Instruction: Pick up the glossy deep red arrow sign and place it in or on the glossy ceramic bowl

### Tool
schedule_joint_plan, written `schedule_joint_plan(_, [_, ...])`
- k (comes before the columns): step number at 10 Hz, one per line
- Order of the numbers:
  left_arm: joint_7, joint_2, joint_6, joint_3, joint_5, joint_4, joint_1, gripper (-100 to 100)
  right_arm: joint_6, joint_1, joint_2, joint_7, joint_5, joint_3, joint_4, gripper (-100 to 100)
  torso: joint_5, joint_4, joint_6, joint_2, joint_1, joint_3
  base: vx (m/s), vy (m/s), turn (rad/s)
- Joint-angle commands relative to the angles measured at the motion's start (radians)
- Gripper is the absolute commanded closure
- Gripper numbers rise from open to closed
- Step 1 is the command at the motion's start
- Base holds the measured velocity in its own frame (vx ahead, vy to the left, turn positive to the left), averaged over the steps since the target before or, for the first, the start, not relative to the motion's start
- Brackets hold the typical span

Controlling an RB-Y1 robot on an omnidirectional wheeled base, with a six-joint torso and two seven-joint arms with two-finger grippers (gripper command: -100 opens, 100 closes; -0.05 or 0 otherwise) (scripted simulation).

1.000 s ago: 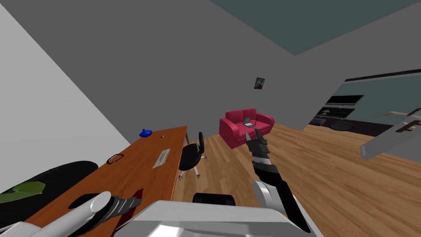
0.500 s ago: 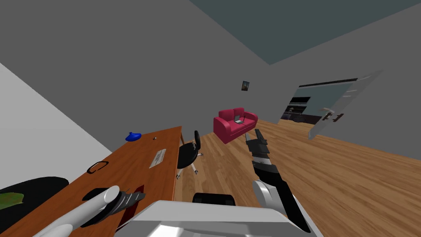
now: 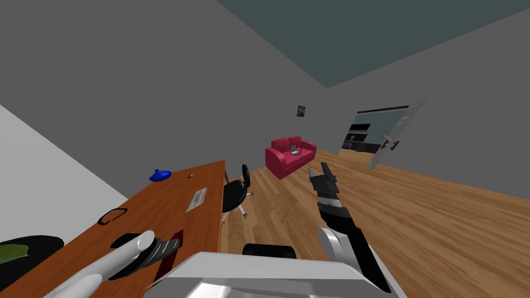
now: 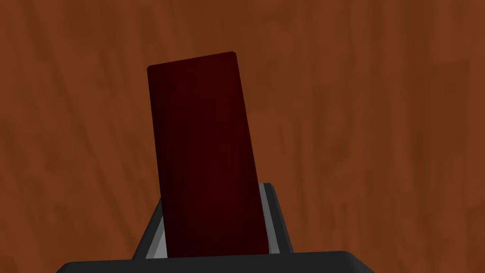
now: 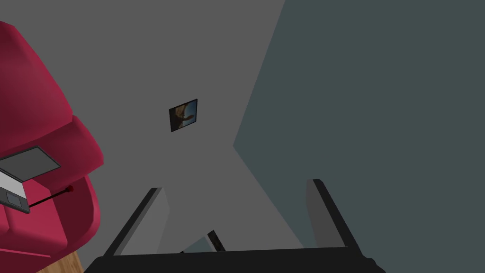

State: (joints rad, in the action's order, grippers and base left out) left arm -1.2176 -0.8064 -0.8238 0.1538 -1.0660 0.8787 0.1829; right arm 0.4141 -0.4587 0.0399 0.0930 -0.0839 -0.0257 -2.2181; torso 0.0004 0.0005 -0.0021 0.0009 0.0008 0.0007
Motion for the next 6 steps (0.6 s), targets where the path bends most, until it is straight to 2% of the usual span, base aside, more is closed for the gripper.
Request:
schedule_joint_plan(1, [0.000, 0.000, 0.000, 0.000, 0.000, 0.000, 0.000, 100, 0.000, 0.000, 0.000, 0.000, 0.000, 0.000, 0.000, 0, 0.000, 0.000, 0.000, 0.000, 0.000, 0.000, 0.000, 0.000, 0.000])
schedule_joint_plan(3, [0.000, 0.000, 0.000, 0.000, 0.000, 0.000, 0.000, 100, 0.000, 0.000, 0.000, 0.000, 0.000, 0.000, 0.000, 0, 0.000, 0.000, 0.000, -0.001, 0.000, -0.001, 0.000, 0.000, 0.000])
schedule_joint_plan(4, [0.000, 0.000, 0.000, 0.000, 0.000, 0.000, 0.000, 0, 0.000, 0.000, 0.000, 0.000, 0.000, 0.000, 0.000, 0, -0.001, 0.000, 0.000, -0.001, 0.000, -0.001, 0.000, 0.000, 0.000])
schedule_joint_plan(5, [0.008, -0.001, 0.000, -0.001, -0.004, 0.015, 0.012, 100, 0.000, 0.000, 0.000, 0.000, 0.000, 0.000, 0.000, 0, -0.001, 0.000, 0.000, -0.001, 0.000, -0.001, 0.050, -0.006, 0.176])
schedule_joint_plan(6, [0.031, -0.007, -0.003, 0.000, -0.020, 0.041, 0.035, 100, 0.000, 0.000, 0.000, 0.000, 0.000, 0.000, 0.000, 0, -0.001, -0.001, -0.002, -0.003, 0.000, -0.002, 0.124, -0.003, 0.305])
